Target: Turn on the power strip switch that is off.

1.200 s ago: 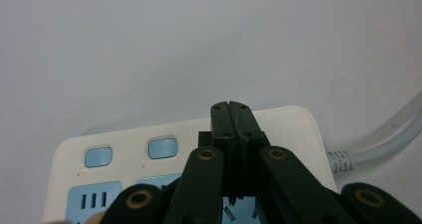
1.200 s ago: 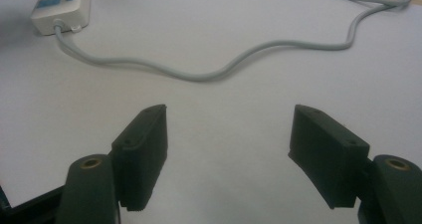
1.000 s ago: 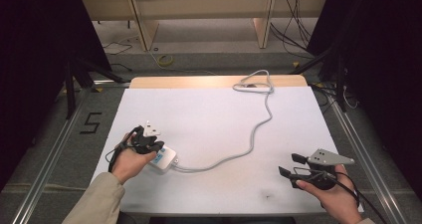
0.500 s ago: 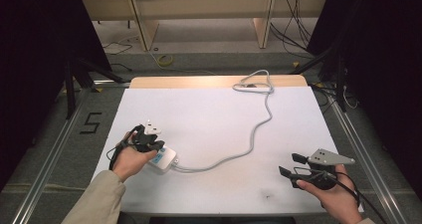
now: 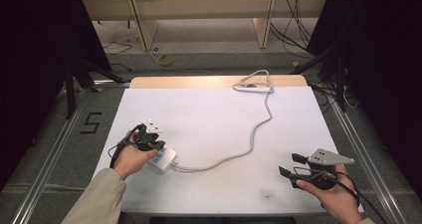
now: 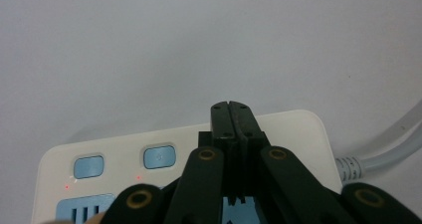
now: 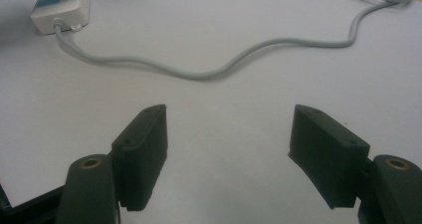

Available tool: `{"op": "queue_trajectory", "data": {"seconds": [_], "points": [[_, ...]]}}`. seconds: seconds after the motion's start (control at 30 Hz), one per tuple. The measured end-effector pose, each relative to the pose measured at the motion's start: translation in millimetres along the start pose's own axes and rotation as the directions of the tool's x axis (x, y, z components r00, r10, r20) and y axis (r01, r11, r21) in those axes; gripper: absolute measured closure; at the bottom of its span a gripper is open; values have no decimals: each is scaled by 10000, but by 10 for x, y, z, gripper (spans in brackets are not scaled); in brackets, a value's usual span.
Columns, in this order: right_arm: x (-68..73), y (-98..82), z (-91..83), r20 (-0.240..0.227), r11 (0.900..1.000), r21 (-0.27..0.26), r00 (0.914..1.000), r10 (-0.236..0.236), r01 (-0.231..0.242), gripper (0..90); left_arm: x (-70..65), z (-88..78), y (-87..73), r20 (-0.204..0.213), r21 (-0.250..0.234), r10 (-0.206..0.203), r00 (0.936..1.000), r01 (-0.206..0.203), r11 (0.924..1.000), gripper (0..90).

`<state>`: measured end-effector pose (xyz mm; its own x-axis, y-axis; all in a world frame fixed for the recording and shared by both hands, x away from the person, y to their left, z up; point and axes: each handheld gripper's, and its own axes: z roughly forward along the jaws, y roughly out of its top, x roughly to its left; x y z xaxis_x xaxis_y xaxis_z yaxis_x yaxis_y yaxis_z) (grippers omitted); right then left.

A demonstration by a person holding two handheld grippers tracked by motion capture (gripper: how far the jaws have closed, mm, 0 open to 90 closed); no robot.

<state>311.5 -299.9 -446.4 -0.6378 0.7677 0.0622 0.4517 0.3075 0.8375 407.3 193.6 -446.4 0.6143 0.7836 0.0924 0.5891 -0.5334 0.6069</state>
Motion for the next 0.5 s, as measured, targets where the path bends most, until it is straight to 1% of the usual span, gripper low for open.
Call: {"op": "queue_trajectory", "data": {"seconds": [0.07, 0.17, 0.5], "points": [[-1, -1, 1, -7, 10000, -1, 10000, 4, -4, 316, -7, 9, 3, 28, 63, 69, 10000, -69, 10000, 897], [-1, 0, 1, -10, 10000, -7, 10000, 7, -7, 316, 3, 21, -3, 47, 140, 54, 10000, -55, 9999, 897], [-2, -1, 0, -5, 10000, 0, 10000, 17, -17, 316, -7, 25, 3, 151, 223, 123, 9998, -127, 9997, 897]]}}
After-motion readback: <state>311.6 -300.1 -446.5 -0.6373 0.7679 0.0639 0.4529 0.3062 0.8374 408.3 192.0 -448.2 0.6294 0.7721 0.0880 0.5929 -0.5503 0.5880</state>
